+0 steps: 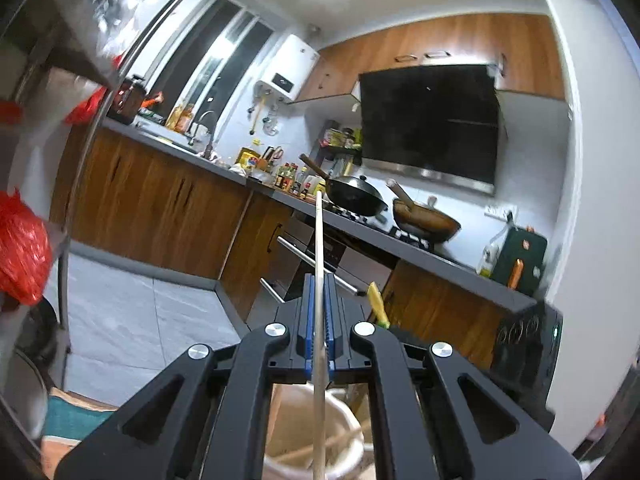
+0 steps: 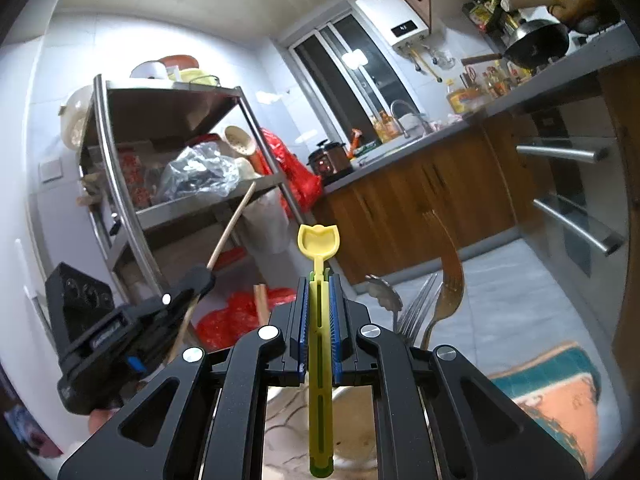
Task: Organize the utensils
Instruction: 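Lower the yellow utensil into the short cup while the left tool lowers the chopstick into the tall cup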
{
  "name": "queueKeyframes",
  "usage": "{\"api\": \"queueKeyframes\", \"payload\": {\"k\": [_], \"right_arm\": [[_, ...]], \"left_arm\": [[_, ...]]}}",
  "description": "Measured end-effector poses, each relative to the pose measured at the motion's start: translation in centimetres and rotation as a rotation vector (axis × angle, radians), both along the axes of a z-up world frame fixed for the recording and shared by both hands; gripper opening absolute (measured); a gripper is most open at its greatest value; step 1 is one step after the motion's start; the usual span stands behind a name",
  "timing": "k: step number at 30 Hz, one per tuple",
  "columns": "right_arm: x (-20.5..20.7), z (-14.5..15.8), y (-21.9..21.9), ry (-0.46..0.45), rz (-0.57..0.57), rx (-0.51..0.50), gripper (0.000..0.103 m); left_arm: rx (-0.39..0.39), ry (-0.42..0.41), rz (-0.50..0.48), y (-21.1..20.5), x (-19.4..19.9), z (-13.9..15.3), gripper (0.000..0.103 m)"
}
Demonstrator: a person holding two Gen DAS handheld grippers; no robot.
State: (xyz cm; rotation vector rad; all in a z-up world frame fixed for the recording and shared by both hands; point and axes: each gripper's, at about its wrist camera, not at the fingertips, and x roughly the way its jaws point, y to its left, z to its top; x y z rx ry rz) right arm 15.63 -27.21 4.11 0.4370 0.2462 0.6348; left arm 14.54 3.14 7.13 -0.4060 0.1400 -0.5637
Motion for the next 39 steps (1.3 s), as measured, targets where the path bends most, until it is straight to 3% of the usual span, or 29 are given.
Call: {"api": "queueKeyframes", "payload": {"k": [4, 13, 19, 29, 39], "right_arm": [[1.0, -0.9, 0.3, 0.016, 0.013, -0.001, 0.01], [1.8, -1.6, 1.9, 0.009, 0.01, -0.057, 0.01], [1.7, -1.7, 2.3, -0.012, -0.019, -0.092, 0.011], [-0.8, -1.9, 2.7, -0.042, -0.069, -0.208, 0.01], [-1.1, -2.6, 4.1, -0.005, -0.061, -0.323, 0.011]], "left_arm": [[-0.018, 0.001, 0.014, -0.9, 1.5, -0.8, 0.004], [0.111, -0.11, 0.094, -3.2, 0.3, -2.3, 0.004], [0.141, -0.058, 0.066, -2.6, 0.1, -3.0, 0.004], [0.269, -0.029, 0.079, -1.7, -3.3, -3.4, 0.004], [0.289, 0.021, 0.103, -1.0, -2.7, -4.4, 0.004]]}}
